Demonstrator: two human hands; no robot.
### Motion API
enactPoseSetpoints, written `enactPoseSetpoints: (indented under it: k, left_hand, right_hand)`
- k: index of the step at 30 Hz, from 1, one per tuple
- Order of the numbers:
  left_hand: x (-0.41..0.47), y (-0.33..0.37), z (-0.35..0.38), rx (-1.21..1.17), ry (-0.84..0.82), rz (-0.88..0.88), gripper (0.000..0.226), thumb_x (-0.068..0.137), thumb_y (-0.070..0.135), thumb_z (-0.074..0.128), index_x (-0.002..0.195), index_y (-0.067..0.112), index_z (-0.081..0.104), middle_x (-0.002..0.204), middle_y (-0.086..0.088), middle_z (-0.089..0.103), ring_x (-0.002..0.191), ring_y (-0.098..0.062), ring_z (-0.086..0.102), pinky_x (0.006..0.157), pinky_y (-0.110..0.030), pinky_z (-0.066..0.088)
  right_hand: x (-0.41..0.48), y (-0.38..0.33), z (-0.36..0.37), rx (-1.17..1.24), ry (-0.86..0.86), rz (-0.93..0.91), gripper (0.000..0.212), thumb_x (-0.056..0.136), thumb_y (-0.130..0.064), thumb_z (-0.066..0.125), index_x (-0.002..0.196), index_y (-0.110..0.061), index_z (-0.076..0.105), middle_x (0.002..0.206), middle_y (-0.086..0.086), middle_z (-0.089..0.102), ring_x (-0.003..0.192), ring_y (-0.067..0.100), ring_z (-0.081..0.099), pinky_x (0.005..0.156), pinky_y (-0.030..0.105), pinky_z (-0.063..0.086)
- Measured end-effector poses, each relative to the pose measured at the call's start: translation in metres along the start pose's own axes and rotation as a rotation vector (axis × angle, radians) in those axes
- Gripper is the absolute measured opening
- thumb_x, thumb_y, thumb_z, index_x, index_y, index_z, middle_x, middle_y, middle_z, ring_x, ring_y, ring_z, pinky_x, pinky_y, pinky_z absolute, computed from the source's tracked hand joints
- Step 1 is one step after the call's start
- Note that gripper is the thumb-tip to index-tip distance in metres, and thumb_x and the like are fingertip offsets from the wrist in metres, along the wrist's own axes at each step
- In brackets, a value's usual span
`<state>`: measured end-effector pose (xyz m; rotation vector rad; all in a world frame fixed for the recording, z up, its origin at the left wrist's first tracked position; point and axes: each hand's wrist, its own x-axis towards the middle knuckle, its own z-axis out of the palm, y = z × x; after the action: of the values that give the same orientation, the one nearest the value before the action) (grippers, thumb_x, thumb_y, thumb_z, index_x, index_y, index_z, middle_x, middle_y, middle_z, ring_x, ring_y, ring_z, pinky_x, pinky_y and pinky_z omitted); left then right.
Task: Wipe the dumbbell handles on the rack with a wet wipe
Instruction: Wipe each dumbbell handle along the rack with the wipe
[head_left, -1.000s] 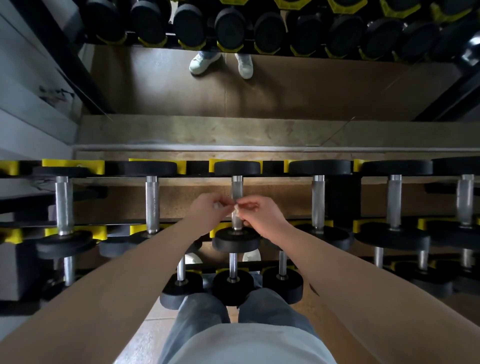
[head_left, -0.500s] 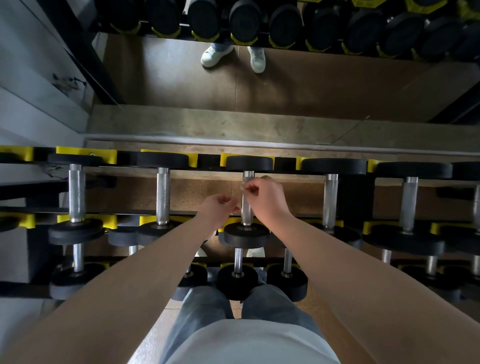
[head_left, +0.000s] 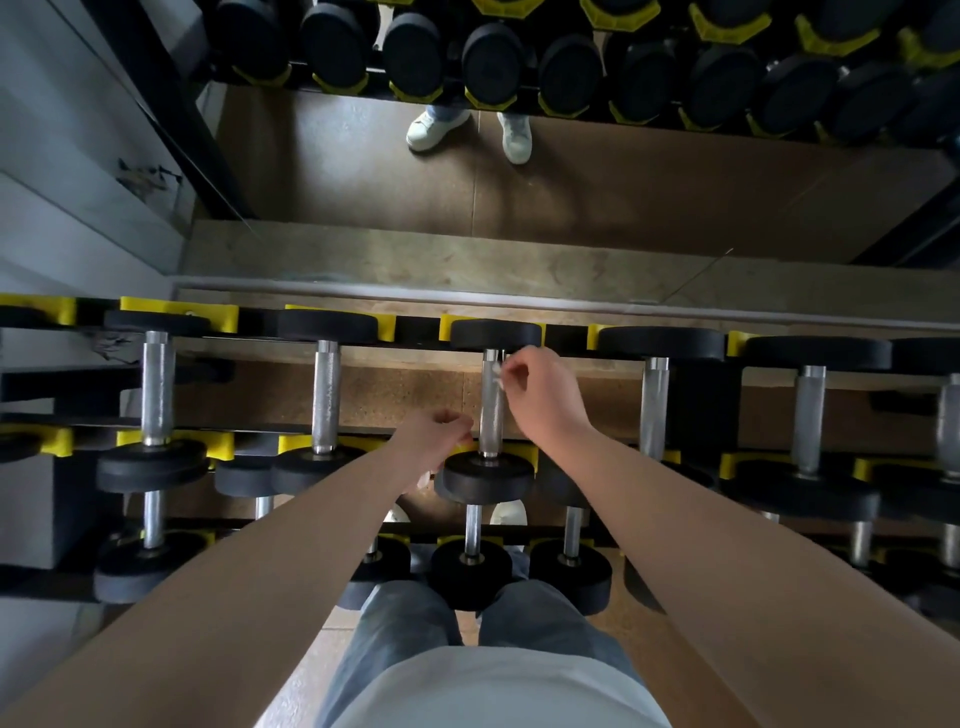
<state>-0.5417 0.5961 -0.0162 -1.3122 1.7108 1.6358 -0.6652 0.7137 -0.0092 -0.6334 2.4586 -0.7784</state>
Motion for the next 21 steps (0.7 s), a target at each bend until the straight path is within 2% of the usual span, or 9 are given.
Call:
enactPoseSetpoints:
  k: [3,6,9,11,13,17,19,21]
  left_hand:
    - [-0.001,0.005,0.003,-0.003,0.040,-0.001,0.017,0.098,0.014,0.059,0.103,0.028,0.067,0.106,0.001,0.066,0.074,-0.013,0.050,0.059,-0.024,0.041]
    - [-0.001,0.006,0.005,-0.049,0.119,-0.042,0.028,0.097,0.007,0.057,0.088,0.033,0.063,0.114,0.000,0.066,0.085,-0.017,0.056,0.059,-0.024,0.043]
    - [-0.006,0.006,0.008,-0.094,0.163,-0.037,0.034,0.098,0.000,0.049,0.094,0.030,0.065,0.114,-0.002,0.069,0.097,-0.019,0.064,0.064,-0.028,0.047]
    - [-0.013,0.006,0.011,-0.175,0.188,-0.030,0.035,0.100,-0.001,0.045,0.106,0.024,0.067,0.114,-0.004,0.069,0.093,-0.020,0.064,0.064,-0.031,0.048]
    - [-0.023,0.006,0.014,-0.245,0.194,-0.040,0.034,0.102,0.003,0.043,0.113,0.024,0.066,0.111,-0.004,0.070,0.083,-0.019,0.057,0.060,-0.028,0.045]
    - [-0.046,0.010,0.025,-0.216,0.191,0.015,0.026,0.104,0.012,0.045,0.117,0.020,0.067,0.109,-0.005,0.070,0.075,-0.013,0.053,0.060,-0.025,0.041]
    - [-0.055,0.012,0.035,-0.173,0.174,0.047,0.025,0.102,0.013,0.050,0.115,0.018,0.070,0.106,-0.003,0.070,0.075,-0.014,0.052,0.063,-0.027,0.042]
    - [-0.065,0.013,0.045,-0.094,0.127,0.091,0.022,0.100,0.017,0.055,0.115,0.020,0.071,0.105,-0.001,0.069,0.079,-0.016,0.055,0.063,-0.028,0.045]
  right_hand:
    - [-0.001,0.000,0.008,-0.057,-0.025,-0.013,0.018,0.101,-0.022,0.062,0.117,-0.018,0.070,0.110,-0.003,0.064,0.097,0.012,0.061,0.085,0.024,0.050]
    - [-0.015,0.009,0.010,-0.172,-0.190,-0.066,0.016,0.101,-0.020,0.062,0.114,-0.019,0.072,0.107,-0.002,0.066,0.097,0.013,0.062,0.088,0.027,0.050]
    - [-0.029,0.014,0.008,-0.380,-0.478,-0.127,0.015,0.100,-0.017,0.061,0.111,-0.019,0.071,0.106,-0.001,0.068,0.093,0.014,0.064,0.089,0.028,0.053]
    - [-0.039,0.019,0.008,-0.401,-0.510,-0.121,0.016,0.100,-0.018,0.061,0.113,-0.019,0.070,0.107,0.000,0.069,0.095,0.015,0.065,0.091,0.031,0.054]
    - [-0.046,0.022,0.003,-0.257,-0.422,-0.031,0.013,0.100,-0.021,0.062,0.111,-0.021,0.069,0.107,-0.001,0.068,0.096,0.013,0.064,0.088,0.028,0.053]
    - [-0.056,0.030,-0.016,0.172,-0.247,0.206,0.004,0.095,-0.026,0.069,0.099,-0.024,0.068,0.098,-0.005,0.068,0.088,0.011,0.065,0.074,0.025,0.053]
    - [-0.066,0.032,-0.025,0.325,-0.238,0.261,0.006,0.092,-0.021,0.073,0.095,-0.022,0.068,0.097,-0.002,0.070,0.087,0.015,0.069,0.076,0.030,0.060]
    - [-0.077,0.031,-0.034,0.436,-0.247,0.279,0.009,0.091,-0.015,0.074,0.098,-0.018,0.069,0.100,0.002,0.070,0.091,0.018,0.070,0.076,0.028,0.061]
